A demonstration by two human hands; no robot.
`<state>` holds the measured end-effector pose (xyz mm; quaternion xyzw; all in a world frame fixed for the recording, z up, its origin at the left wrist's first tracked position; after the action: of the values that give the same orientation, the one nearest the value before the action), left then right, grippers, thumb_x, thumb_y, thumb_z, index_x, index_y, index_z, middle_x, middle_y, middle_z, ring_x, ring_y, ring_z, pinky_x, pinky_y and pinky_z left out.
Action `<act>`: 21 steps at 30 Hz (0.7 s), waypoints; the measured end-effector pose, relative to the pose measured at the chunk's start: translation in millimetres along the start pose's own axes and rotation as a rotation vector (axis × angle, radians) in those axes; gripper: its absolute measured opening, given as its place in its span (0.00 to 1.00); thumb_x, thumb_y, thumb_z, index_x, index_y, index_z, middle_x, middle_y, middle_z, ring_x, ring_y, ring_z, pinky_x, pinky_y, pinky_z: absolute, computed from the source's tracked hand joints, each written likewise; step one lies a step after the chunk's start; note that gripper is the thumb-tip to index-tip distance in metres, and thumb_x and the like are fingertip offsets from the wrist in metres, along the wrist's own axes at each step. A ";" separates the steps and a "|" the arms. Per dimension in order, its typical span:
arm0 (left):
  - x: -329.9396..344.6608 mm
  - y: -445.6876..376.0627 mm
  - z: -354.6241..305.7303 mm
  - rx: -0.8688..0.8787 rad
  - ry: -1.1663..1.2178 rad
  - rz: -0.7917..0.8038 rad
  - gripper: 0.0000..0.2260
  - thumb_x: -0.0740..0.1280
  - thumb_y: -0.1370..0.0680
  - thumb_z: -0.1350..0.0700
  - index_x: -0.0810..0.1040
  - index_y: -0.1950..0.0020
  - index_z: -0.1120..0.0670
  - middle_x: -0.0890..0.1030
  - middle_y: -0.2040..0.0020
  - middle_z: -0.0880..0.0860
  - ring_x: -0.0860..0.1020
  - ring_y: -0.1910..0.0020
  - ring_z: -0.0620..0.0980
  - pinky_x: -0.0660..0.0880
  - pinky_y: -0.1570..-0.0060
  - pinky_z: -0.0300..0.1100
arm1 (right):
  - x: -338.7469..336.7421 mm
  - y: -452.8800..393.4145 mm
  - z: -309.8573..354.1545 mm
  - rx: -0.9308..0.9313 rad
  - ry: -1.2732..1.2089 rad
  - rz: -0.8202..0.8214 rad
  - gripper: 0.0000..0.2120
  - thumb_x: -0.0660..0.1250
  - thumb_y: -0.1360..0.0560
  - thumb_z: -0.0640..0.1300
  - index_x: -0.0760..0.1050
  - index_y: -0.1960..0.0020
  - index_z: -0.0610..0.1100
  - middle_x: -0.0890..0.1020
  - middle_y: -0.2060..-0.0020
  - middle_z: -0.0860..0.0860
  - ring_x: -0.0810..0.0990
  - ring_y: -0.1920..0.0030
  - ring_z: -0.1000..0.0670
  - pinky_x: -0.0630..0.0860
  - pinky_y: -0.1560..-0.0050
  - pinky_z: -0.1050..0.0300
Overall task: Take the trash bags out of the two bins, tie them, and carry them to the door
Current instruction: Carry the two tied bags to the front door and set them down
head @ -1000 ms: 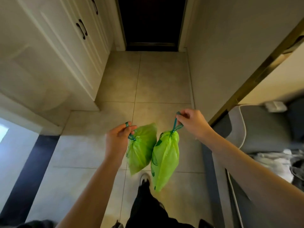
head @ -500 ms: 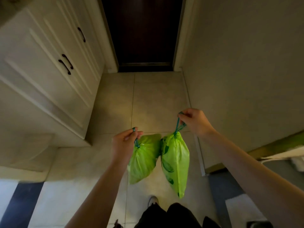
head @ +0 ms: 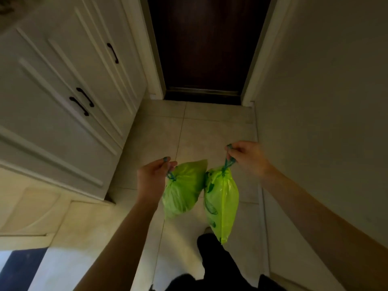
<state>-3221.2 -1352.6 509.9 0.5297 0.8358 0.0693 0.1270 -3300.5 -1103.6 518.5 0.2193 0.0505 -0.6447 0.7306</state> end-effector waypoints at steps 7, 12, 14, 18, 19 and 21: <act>41.8 -108.9 -33.7 0.002 -0.026 -0.045 0.08 0.65 0.23 0.65 0.82 0.47 0.61 0.86 0.58 0.49 0.84 0.56 0.48 0.79 0.49 0.41 | -15.7 -126.5 32.6 -0.008 -0.002 0.059 0.06 0.65 0.24 0.36 0.80 0.56 0.38 0.80 0.67 0.49 0.79 0.62 0.49 0.77 0.50 0.51; 67.3 -189.0 -54.1 -0.019 -0.014 -0.047 0.09 0.64 0.23 0.65 0.82 0.46 0.63 0.85 0.61 0.45 0.84 0.58 0.43 0.79 0.53 0.34 | -20.3 -212.5 54.5 0.001 -0.015 0.058 0.06 0.64 0.24 0.36 0.80 0.55 0.37 0.81 0.66 0.48 0.79 0.63 0.52 0.77 0.52 0.57; 76.8 -223.3 -61.6 -0.023 -0.013 -0.040 0.09 0.64 0.22 0.65 0.81 0.45 0.64 0.85 0.59 0.45 0.83 0.59 0.41 0.78 0.56 0.31 | -20.6 -249.7 63.4 0.014 -0.028 0.060 0.07 0.64 0.24 0.35 0.80 0.54 0.34 0.80 0.67 0.49 0.79 0.65 0.55 0.77 0.55 0.63; 96.3 -292.4 -76.9 -0.037 -0.013 -0.020 0.09 0.65 0.23 0.64 0.81 0.44 0.62 0.85 0.57 0.49 0.84 0.59 0.41 0.79 0.53 0.31 | -19.3 -327.1 79.3 0.027 -0.012 0.042 0.09 0.64 0.24 0.34 0.79 0.54 0.28 0.79 0.68 0.48 0.78 0.68 0.57 0.76 0.62 0.70; 101.2 -309.4 -80.5 -0.054 -0.009 -0.015 0.09 0.65 0.23 0.64 0.81 0.44 0.62 0.86 0.58 0.49 0.84 0.59 0.42 0.79 0.53 0.32 | -19.1 -344.5 82.7 0.040 -0.012 0.033 0.10 0.64 0.24 0.35 0.79 0.55 0.27 0.79 0.68 0.48 0.78 0.67 0.56 0.76 0.60 0.68; 110.1 -340.1 -87.1 -0.079 -0.006 -0.008 0.09 0.65 0.23 0.64 0.81 0.44 0.62 0.86 0.61 0.46 0.83 0.60 0.40 0.79 0.53 0.32 | -18.2 -374.7 90.2 0.057 -0.015 0.034 0.09 0.64 0.24 0.35 0.80 0.60 0.32 0.80 0.66 0.46 0.79 0.63 0.52 0.76 0.58 0.66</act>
<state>-3586.0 -1397.5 492.9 0.5212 0.8341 0.1002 0.1505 -3683.6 -1148.8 510.4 0.2362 0.0229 -0.6348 0.7353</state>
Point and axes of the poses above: each hand's wrist, its own y-axis away from the middle knuckle, its own x-axis out of the palm, z = x × y, the point moved 4 cm from there along -y, towards the middle knuckle
